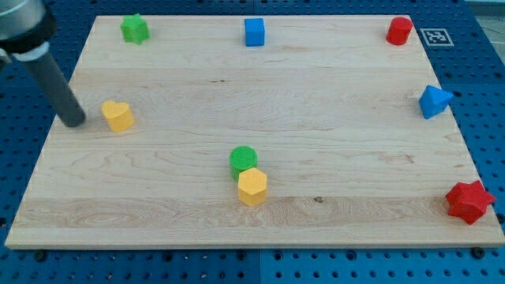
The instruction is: Move the yellow heart slightly right side
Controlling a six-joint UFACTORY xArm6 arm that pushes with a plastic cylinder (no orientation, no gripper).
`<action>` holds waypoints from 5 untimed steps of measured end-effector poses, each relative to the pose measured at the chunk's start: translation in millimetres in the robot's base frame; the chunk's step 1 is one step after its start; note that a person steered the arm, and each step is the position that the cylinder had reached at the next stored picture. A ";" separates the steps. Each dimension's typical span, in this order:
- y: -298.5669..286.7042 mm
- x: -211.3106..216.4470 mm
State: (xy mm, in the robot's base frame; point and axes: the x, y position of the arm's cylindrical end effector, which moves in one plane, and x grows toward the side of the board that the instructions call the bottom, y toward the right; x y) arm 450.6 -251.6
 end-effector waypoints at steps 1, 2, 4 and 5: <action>12.7 4.7; 12.7 -4.8; 12.7 -19.3; 16.5 -20.9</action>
State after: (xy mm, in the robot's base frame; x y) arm 429.7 -235.2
